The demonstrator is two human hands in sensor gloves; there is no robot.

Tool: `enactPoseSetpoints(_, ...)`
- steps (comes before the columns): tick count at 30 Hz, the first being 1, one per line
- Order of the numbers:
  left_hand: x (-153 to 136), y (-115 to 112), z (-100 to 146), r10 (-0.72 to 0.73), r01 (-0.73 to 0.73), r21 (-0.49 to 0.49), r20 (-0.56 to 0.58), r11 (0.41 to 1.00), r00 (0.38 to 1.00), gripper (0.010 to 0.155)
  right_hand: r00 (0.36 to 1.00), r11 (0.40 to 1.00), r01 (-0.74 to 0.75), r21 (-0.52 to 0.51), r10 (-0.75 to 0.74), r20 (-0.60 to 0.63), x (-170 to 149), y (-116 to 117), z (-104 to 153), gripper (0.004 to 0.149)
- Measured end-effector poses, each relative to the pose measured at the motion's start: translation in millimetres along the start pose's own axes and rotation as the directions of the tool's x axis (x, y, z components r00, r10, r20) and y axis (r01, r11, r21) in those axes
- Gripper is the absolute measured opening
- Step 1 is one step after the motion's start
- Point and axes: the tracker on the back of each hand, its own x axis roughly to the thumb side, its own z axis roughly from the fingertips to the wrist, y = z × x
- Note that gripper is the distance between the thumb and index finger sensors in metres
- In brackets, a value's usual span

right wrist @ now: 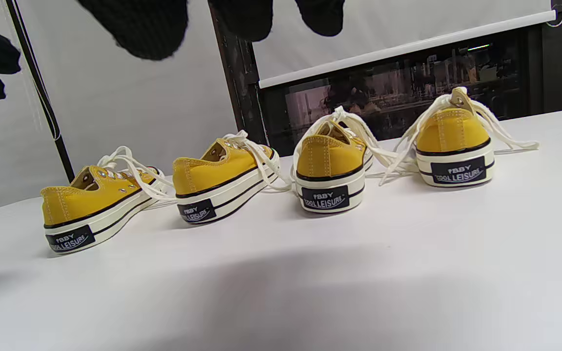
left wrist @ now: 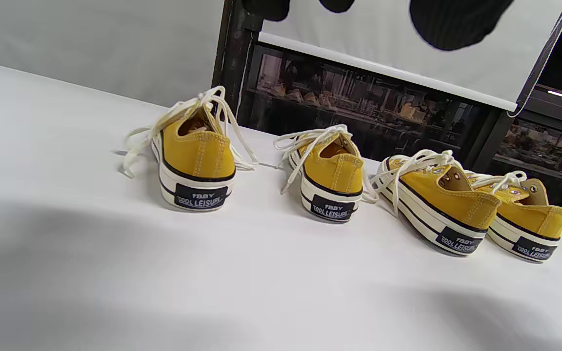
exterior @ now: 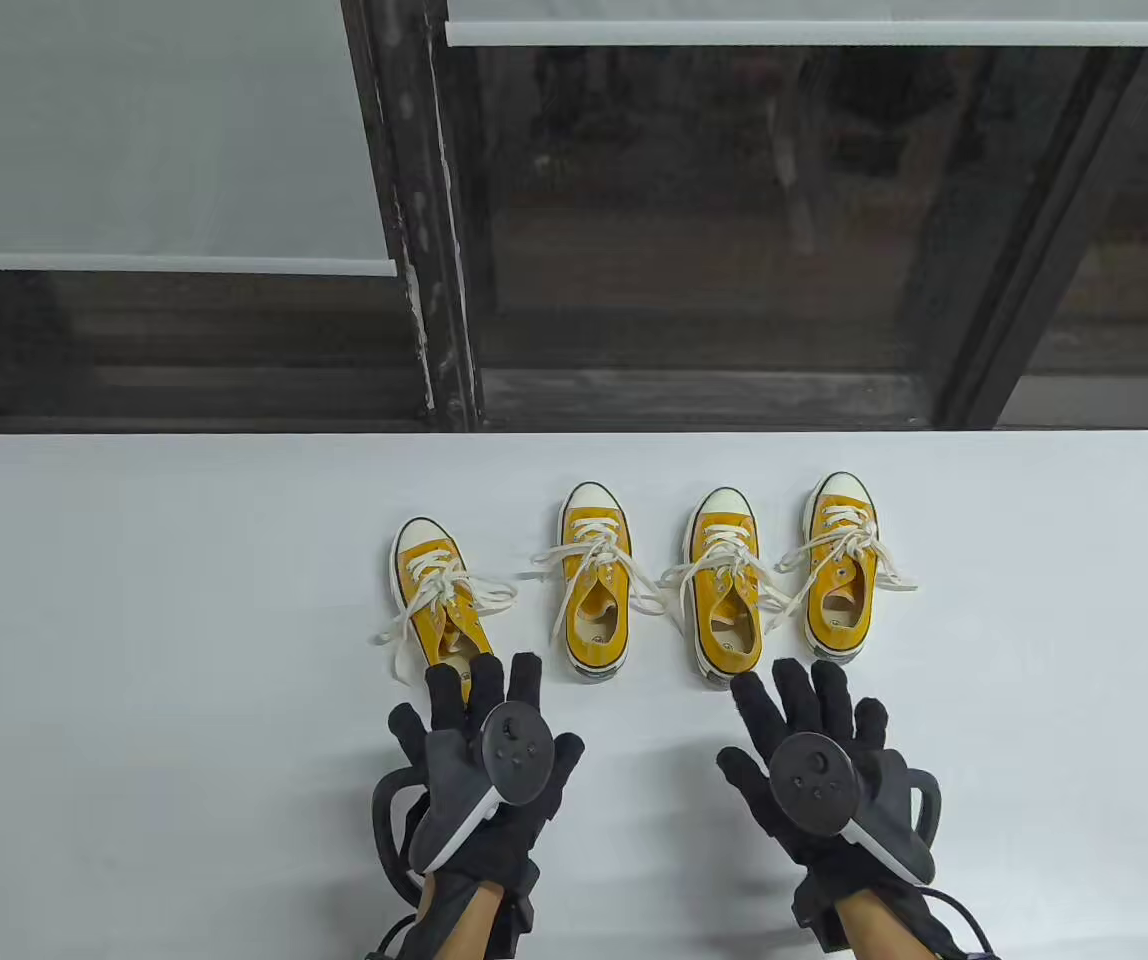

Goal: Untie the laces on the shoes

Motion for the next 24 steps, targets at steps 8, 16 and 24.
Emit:
enactPoseSetpoints(8, 0.0, 0.9, 0.1, 0.002, -0.002, -0.001, 0.001, 1.0, 1.0, 0.08, 1.0, 1.0, 0.005, 0.011, -0.005, 0.0, 0.6, 0.0, -0.1, 0.069)
enactPoseSetpoints(16, 1.0, -0.6, -0.9, 0.015, -0.014, -0.026, 0.009, 1.0, 1.0, 0.081, 0.999, 0.999, 0.037, 0.022, -0.037, -0.01, -0.7, -1.8, -0.9, 0.069)
enactPoseSetpoints(24, 1.6, 6.3, -4.3, 0.083, -0.082, -0.057, 0.016, 0.995, 0.996, 0.075, 0.997, 0.997, 0.069, 0.027, -0.068, -0.024, -3.0, -4.0, -0.8, 0.069)
